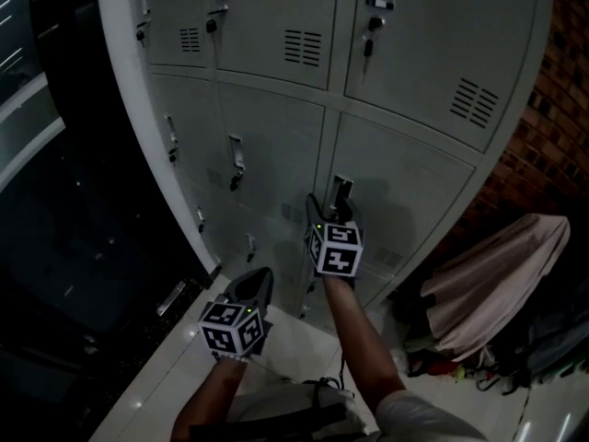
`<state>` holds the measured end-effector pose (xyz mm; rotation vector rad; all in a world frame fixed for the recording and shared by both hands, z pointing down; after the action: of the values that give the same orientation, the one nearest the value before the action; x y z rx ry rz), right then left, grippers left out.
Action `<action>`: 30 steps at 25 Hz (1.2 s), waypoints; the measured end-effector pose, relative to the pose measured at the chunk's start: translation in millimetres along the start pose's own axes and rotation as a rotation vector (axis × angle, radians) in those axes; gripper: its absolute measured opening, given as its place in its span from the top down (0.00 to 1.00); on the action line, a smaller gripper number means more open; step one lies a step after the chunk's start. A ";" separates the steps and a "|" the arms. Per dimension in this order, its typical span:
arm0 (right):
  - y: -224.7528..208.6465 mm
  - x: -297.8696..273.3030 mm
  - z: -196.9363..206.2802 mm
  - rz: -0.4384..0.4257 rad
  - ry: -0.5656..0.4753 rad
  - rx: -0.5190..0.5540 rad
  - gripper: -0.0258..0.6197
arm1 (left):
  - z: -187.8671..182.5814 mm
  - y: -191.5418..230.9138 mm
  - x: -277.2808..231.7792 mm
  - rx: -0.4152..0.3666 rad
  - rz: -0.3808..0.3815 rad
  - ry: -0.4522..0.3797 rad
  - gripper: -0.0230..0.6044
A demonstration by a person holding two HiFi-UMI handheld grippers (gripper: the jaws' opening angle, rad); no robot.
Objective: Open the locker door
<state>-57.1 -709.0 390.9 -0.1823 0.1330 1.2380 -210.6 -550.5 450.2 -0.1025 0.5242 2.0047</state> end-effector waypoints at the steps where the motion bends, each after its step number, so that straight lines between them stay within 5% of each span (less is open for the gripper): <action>1: 0.2 0.2 -0.3 0.001 0.000 0.003 0.52 | 0.1 1.2 0.4 0.002 0.000 0.002 0.97; 14: 40.8 74.6 12.1 -0.051 0.003 0.057 0.60 | 23.7 -19.2 47.4 0.017 0.022 0.021 0.97; 30: 45.2 211.2 37.7 0.003 -0.004 0.051 0.67 | 70.9 -87.8 124.3 -0.001 0.099 0.050 0.97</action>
<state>-31.8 -491.4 382.6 -0.1356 0.1611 1.2369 -183.6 -384.8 449.8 -0.1302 0.5698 2.1038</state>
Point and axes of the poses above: the fingertips, and each gripper's own axes: x backward along the fingers, y to its left, z out of its underside, the point moved 6 cm from there along x, backward along the fingers, and after that the axes turned 6 degrees about y, right-handed, at the moved point
